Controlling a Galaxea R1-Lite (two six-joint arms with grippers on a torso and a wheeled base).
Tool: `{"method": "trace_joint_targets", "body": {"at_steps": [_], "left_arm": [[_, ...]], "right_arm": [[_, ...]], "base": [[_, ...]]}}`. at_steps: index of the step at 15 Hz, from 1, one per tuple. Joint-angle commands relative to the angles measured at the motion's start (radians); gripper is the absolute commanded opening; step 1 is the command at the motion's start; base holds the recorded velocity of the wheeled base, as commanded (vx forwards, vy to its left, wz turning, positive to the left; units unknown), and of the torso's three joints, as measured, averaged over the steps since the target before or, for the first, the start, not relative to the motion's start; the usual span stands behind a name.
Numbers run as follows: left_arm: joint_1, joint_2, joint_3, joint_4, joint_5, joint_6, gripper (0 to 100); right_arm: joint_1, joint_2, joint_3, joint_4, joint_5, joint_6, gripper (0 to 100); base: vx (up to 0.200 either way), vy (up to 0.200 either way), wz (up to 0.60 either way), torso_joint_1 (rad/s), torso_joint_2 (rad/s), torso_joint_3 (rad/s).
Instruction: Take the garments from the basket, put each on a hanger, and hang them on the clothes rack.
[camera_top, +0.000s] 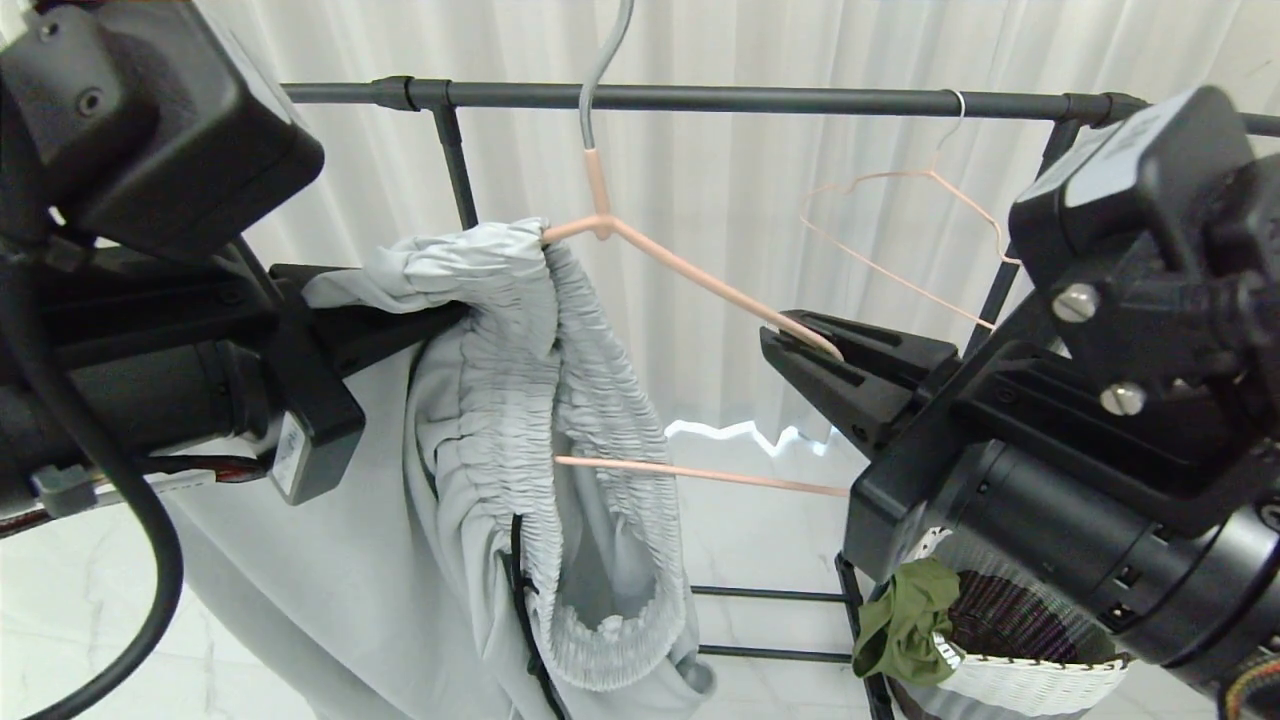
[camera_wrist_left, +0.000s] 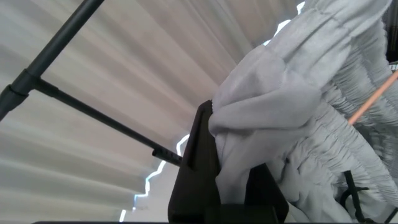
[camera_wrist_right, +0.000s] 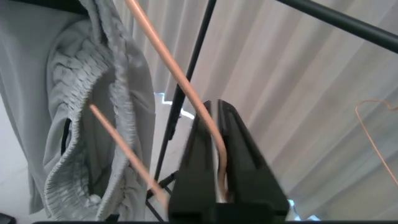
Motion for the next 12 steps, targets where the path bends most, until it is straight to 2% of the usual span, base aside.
{"method": "trace_joint_targets", "body": {"at_steps": [1, 7, 10, 12], "left_arm": [[0.019, 0.001, -0.002, -0.001, 0.001, 0.0, 0], [0.11, -0.008, 0.0, -0.002, 0.014, 0.011, 0], [0.127, -0.002, -0.003, -0.038, 0.11, -0.019, 0], [0.122, 0.006, -0.006, -0.079, 0.146, -0.078, 0]], "right_arm": [[-0.001, -0.003, 0.004, 0.002, -0.001, -0.001, 100], [-0.026, -0.048, 0.045, 0.002, -0.006, -0.003, 100], [-0.024, -0.061, 0.06, 0.004, -0.004, -0.004, 100], [-0.023, -0.06, 0.06, 0.005, -0.001, -0.003, 100]], "base": [[0.0, 0.0, 0.0, 0.0, 0.0, 0.0], [0.0, 0.0, 0.0, 0.0, 0.0, 0.0], [0.0, 0.0, 0.0, 0.0, 0.0, 0.0], [0.0, 0.0, 0.0, 0.0, 0.0, 0.0]]}}
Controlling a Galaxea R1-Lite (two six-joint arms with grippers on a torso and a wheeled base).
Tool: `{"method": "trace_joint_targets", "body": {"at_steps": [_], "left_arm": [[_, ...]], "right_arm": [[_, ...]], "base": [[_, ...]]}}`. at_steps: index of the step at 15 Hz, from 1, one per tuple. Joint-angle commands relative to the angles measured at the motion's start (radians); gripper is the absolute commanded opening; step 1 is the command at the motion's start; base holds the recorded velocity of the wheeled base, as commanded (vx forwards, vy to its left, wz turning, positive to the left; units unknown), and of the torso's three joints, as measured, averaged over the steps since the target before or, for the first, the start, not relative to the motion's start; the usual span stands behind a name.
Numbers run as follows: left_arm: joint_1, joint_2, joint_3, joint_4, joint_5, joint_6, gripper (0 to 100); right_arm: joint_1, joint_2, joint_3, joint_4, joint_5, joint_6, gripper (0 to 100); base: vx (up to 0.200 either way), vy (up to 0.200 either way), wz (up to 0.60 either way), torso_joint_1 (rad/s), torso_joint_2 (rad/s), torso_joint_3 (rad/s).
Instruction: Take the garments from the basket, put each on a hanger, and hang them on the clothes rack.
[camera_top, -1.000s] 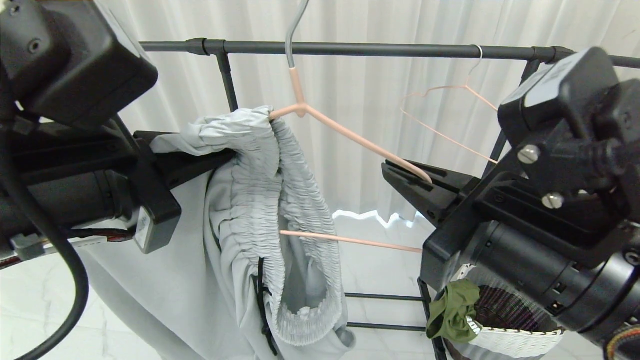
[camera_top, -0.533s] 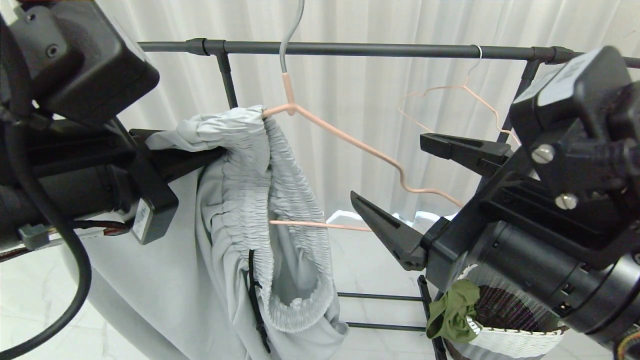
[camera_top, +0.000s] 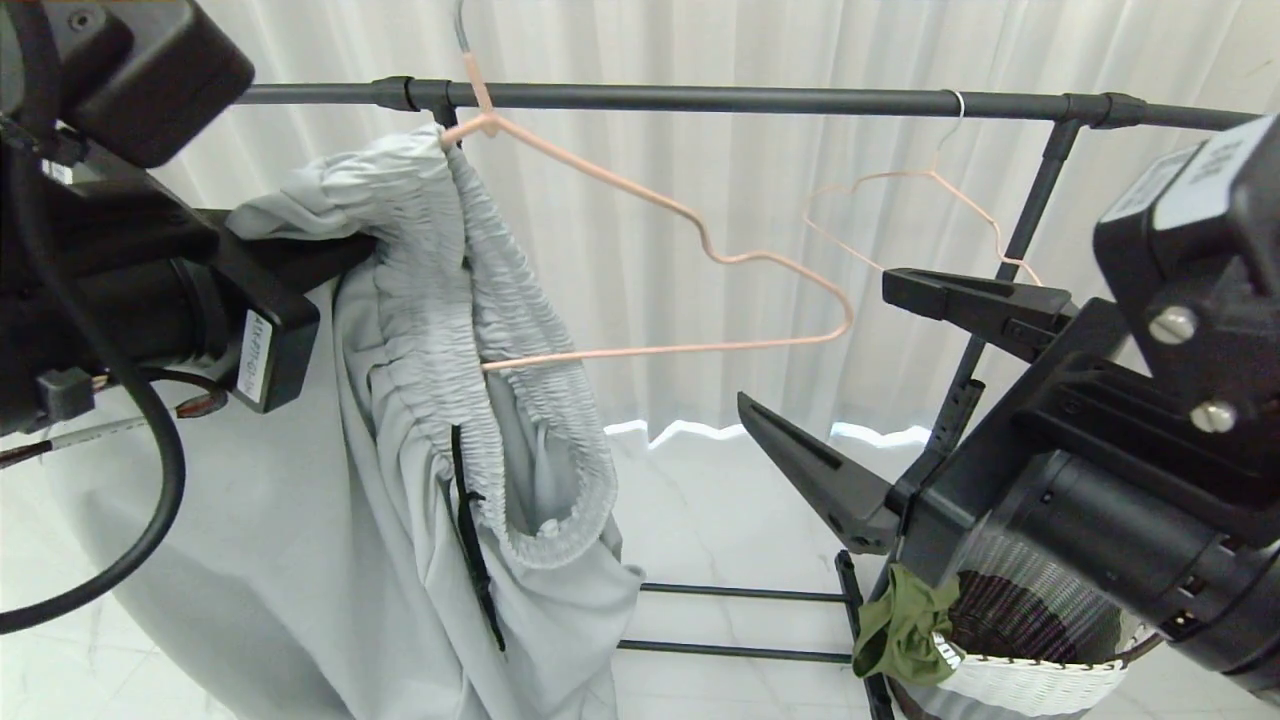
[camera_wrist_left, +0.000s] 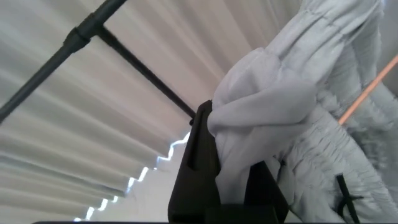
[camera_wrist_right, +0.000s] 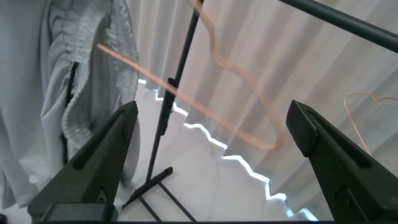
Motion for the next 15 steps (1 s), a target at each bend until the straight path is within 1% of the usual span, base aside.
{"method": "trace_joint_targets", "body": {"at_steps": [1, 2, 3, 5, 6, 7, 9, 13, 15], "left_arm": [[-0.021, 0.011, -0.005, -0.019, 0.009, -0.052, 0], [-0.047, 0.006, -0.005, -0.035, 0.009, -0.087, 0], [-0.071, 0.005, -0.005, -0.044, 0.011, -0.11, 0], [-0.088, 0.002, -0.005, -0.059, 0.011, -0.12, 0], [-0.09, 0.006, -0.006, -0.078, 0.011, -0.12, 0], [-0.09, 0.011, -0.005, -0.101, 0.011, -0.12, 0], [-0.096, 0.011, -0.006, -0.108, 0.011, -0.12, 0], [-0.108, 0.008, -0.017, -0.11, 0.009, -0.121, 0], [-0.108, 0.008, -0.02, -0.11, 0.009, -0.121, 0]], "right_arm": [[0.007, 0.006, 0.002, 0.01, 0.0, 0.016, 100], [0.013, 0.02, -0.001, 0.036, 0.0, 0.061, 100], [0.015, 0.036, -0.013, 0.073, 0.0, 0.122, 100], [0.013, 0.084, -0.068, 0.158, 0.0, 0.269, 100], [0.012, 0.113, -0.099, 0.188, 0.0, 0.323, 100], [0.007, 0.141, -0.119, 0.207, -0.001, 0.358, 100], [-0.01, 0.191, -0.128, 0.208, -0.001, 0.392, 100], [-0.056, 0.247, -0.13, 0.205, 0.0, 0.42, 100], [-0.063, 0.257, -0.131, 0.204, -0.003, 0.433, 100]], "base": [[0.0, 0.0, 0.0, 0.0, 0.0, 0.0], [0.0, 0.0, 0.0, 0.0, 0.0, 0.0], [0.0, 0.0, 0.0, 0.0, 0.0, 0.0], [0.0, 0.0, 0.0, 0.0, 0.0, 0.0], [0.0, 0.0, 0.0, 0.0, 0.0, 0.0], [0.0, 0.0, 0.0, 0.0, 0.0, 0.0], [0.0, 0.0, 0.0, 0.0, 0.0, 0.0], [0.0, 0.0, 0.0, 0.0, 0.0, 0.0], [0.0, 0.0, 0.0, 0.0, 0.0, 0.0]]}}
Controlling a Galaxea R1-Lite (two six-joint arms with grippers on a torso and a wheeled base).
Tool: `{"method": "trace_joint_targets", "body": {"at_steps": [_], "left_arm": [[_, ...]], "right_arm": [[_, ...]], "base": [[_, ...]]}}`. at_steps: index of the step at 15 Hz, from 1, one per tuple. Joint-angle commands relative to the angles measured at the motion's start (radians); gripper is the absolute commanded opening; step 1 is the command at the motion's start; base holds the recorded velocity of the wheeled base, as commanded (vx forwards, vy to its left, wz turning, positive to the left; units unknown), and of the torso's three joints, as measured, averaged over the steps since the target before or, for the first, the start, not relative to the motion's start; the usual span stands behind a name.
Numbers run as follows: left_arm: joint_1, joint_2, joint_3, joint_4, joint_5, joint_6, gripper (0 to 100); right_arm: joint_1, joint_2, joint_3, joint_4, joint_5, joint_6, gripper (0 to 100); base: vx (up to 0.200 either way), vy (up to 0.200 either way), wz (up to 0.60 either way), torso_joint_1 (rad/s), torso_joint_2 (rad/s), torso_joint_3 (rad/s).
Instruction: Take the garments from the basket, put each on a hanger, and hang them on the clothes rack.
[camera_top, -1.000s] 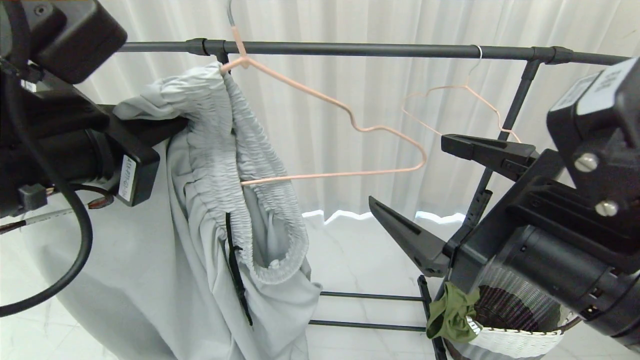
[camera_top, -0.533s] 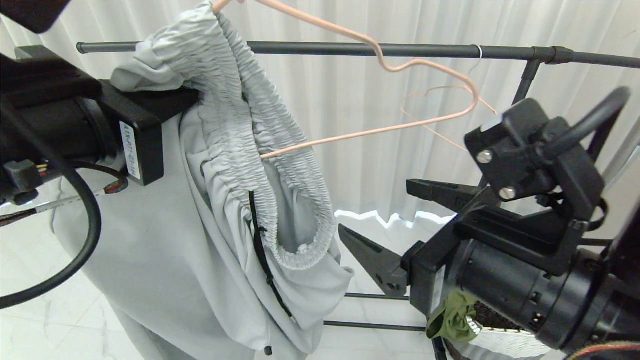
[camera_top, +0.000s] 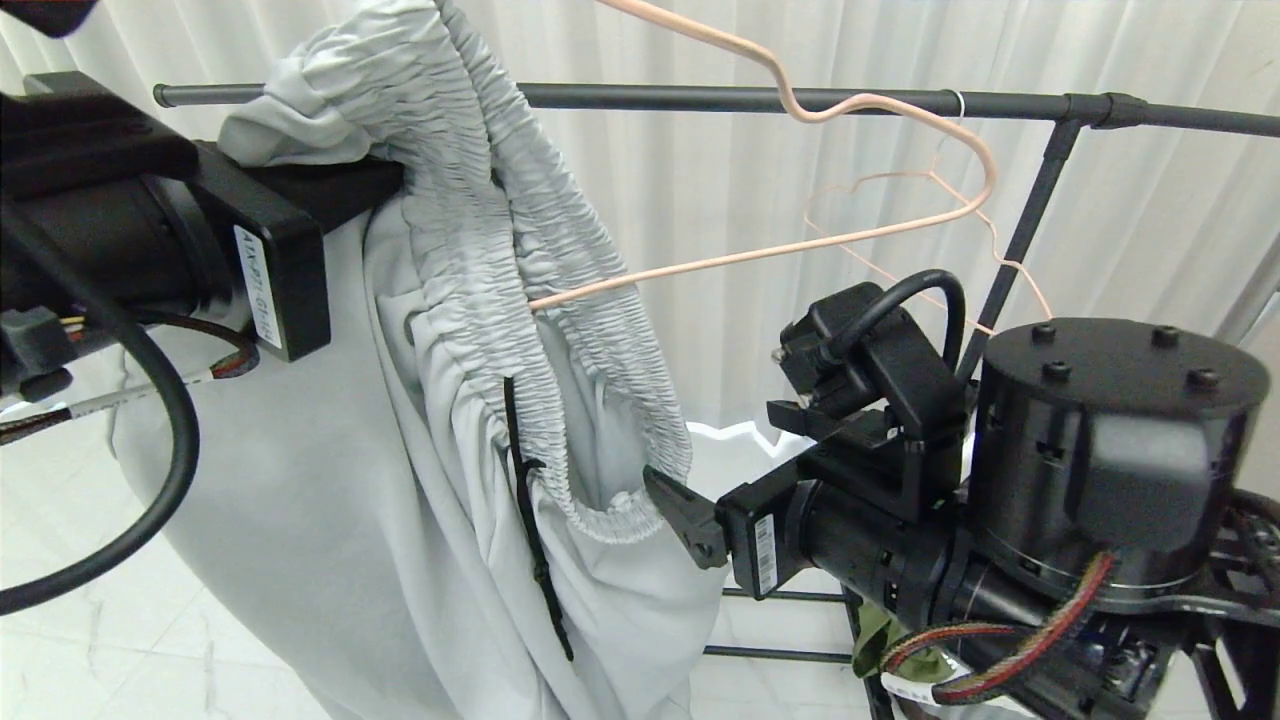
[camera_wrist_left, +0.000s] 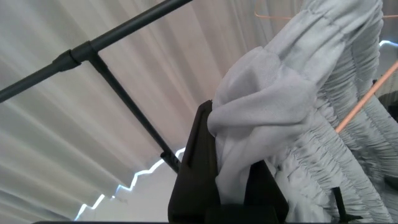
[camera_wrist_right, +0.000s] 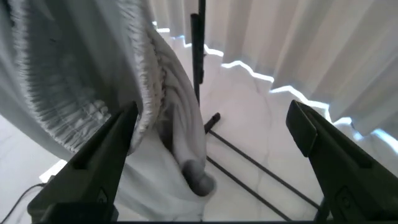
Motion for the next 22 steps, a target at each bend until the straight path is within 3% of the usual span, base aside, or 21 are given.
{"method": "trace_joint_targets", "body": {"at_steps": [1, 5, 9, 16, 22], "left_arm": [[-0.001, -0.001, -0.001, 0.0, 0.0, 0.0, 0], [0.004, -0.004, 0.01, 0.0, 0.002, 0.002, 0], [0.075, -0.001, 0.024, 0.0, 0.005, 0.054, 0], [0.079, -0.06, 0.116, 0.0, 0.003, 0.111, 0], [0.136, -0.126, 0.254, -0.001, 0.002, 0.246, 0]], "right_arm": [[-0.005, 0.023, 0.002, -0.002, -0.002, 0.002, 0], [-0.054, 0.009, 0.001, -0.002, -0.007, -0.006, 0], [-0.183, -0.047, 0.002, -0.002, -0.007, -0.044, 0], [-0.37, -0.067, 0.002, -0.022, 0.004, -0.126, 0], [-0.386, -0.09, 0.006, -0.02, 0.021, -0.127, 0]], "base": [[0.0, 0.0, 0.0, 0.0, 0.0, 0.0], [0.0, 0.0, 0.0, 0.0, 0.0, 0.0], [0.0, 0.0, 0.0, 0.0, 0.0, 0.0], [0.0, 0.0, 0.0, 0.0, 0.0, 0.0], [0.0, 0.0, 0.0, 0.0, 0.0, 0.0]]}}
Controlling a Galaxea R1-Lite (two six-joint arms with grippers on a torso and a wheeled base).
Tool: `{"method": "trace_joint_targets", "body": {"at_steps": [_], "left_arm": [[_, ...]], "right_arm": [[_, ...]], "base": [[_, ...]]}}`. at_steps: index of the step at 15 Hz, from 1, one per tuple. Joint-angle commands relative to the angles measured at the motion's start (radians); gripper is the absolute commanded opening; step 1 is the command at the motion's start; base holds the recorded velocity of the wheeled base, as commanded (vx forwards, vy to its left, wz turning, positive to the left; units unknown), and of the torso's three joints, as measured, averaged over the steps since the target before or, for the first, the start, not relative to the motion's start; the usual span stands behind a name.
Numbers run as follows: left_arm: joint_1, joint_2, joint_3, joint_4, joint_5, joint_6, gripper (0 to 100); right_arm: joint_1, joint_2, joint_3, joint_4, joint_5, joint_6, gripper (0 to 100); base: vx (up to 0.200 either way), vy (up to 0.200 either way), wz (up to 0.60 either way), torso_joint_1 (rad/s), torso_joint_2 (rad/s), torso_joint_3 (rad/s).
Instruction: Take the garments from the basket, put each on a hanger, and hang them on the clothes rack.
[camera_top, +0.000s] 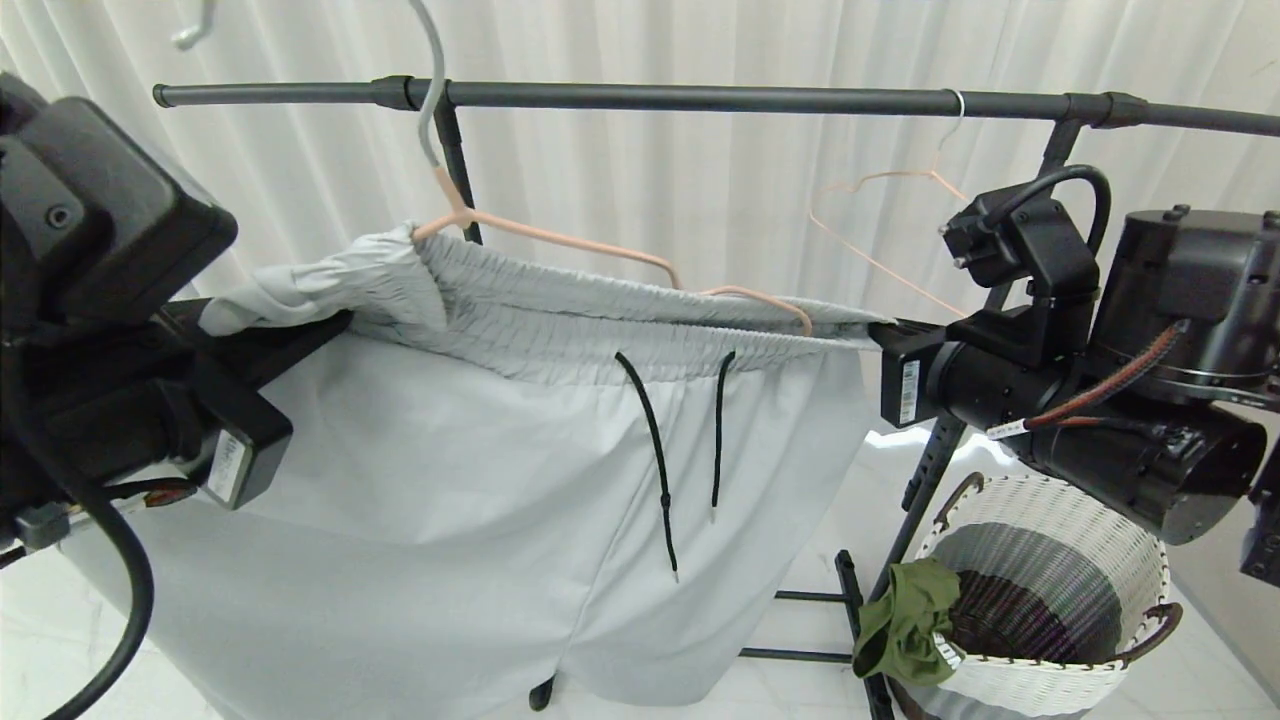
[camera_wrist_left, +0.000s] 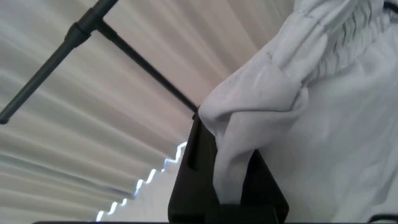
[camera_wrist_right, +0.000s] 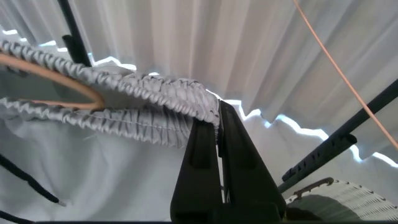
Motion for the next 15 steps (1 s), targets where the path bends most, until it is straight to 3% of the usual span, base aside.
{"method": "trace_joint_targets", "body": {"at_steps": [1, 6, 9, 13, 14, 15], "left_arm": [[0.05, -0.022, 0.03, 0.001, 0.001, 0.031, 0], [0.055, 0.007, 0.029, 0.001, 0.005, 0.031, 0], [0.056, 0.03, 0.026, -0.045, 0.054, 0.022, 0], [0.05, 0.048, 0.026, -0.077, 0.08, -0.046, 0], [0.044, 0.047, 0.026, -0.077, 0.08, -0.059, 0], [0.027, 0.044, 0.027, -0.077, 0.077, -0.078, 0]], "right_arm": [[0.004, -0.029, 0.001, 0.002, 0.023, -0.009, 0], [0.062, -0.089, -0.004, 0.027, 0.07, -0.095, 0], [0.144, -0.133, -0.006, 0.09, 0.104, -0.121, 0], [0.226, -0.144, 0.001, 0.105, 0.133, -0.201, 0], [0.226, -0.143, 0.004, 0.105, 0.133, -0.209, 100], [0.225, -0.144, 0.004, 0.105, 0.135, -0.215, 100]], "base": [[0.0, 0.0, 0.0, 0.0, 0.0, 0.0], [0.0, 0.0, 0.0, 0.0, 0.0, 0.0], [0.0, 0.0, 0.0, 0.0, 0.0, 0.0], [0.0, 0.0, 0.0, 0.0, 0.0, 0.0], [0.0, 0.0, 0.0, 0.0, 0.0, 0.0], [0.0, 0.0, 0.0, 0.0, 0.0, 0.0]]}}
